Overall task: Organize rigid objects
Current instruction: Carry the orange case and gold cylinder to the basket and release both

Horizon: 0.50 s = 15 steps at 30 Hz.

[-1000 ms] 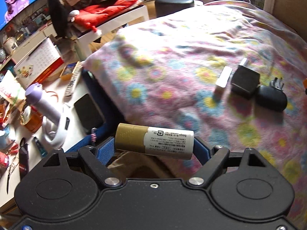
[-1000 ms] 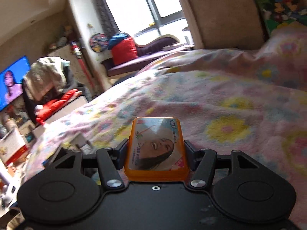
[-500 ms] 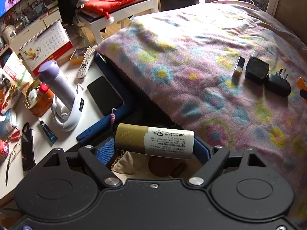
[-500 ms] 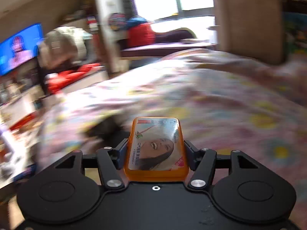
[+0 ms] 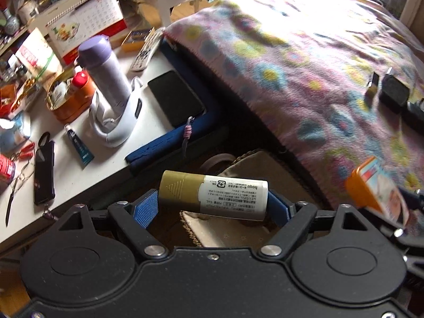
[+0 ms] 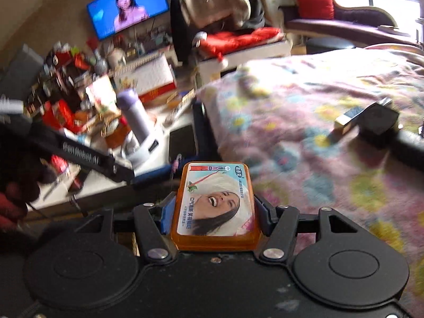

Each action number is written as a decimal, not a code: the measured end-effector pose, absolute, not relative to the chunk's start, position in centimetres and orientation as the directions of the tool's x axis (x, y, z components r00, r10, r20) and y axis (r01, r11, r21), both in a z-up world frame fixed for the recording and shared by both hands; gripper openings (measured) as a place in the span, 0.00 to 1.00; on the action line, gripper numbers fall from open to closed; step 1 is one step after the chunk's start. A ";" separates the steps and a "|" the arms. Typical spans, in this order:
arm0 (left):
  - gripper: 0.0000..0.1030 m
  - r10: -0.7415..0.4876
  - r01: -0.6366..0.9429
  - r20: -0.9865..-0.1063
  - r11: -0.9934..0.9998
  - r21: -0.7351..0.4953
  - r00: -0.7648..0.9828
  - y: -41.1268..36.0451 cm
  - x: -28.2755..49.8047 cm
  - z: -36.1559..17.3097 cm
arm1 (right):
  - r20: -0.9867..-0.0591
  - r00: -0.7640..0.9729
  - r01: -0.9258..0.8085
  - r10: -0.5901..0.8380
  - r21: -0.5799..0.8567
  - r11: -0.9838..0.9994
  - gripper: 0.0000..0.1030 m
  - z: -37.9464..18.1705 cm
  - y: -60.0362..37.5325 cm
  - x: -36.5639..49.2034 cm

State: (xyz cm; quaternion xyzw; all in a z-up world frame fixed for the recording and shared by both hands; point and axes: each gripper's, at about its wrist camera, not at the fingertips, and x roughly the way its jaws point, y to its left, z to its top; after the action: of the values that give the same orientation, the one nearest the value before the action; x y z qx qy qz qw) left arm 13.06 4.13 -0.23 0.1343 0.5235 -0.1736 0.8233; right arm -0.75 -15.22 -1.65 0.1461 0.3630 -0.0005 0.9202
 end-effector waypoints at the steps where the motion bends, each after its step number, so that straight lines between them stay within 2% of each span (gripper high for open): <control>1: 0.79 -0.145 0.424 -0.916 0.905 0.030 0.375 4.4 13.4 -0.5 | -0.687 0.720 0.105 0.103 0.254 0.961 0.57 -2.2 -14.6 -0.5; 6: 0.79 -0.144 0.394 -0.932 0.919 0.000 0.334 5.3 14.6 -1.4 | -0.753 0.649 0.129 0.109 0.250 0.960 0.57 -4.1 -13.4 0.6; 15: 0.79 -0.152 0.425 -0.942 0.905 -0.011 0.299 5.0 15.0 -2.0 | -0.781 0.616 0.066 0.101 0.180 0.982 0.57 -4.8 -11.0 1.6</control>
State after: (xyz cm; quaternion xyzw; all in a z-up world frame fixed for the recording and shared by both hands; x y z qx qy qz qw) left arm 15.02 4.97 -1.96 0.1208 0.5637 -0.1809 0.7968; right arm 1.55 -11.02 -4.76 0.0957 0.4380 0.0099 0.8938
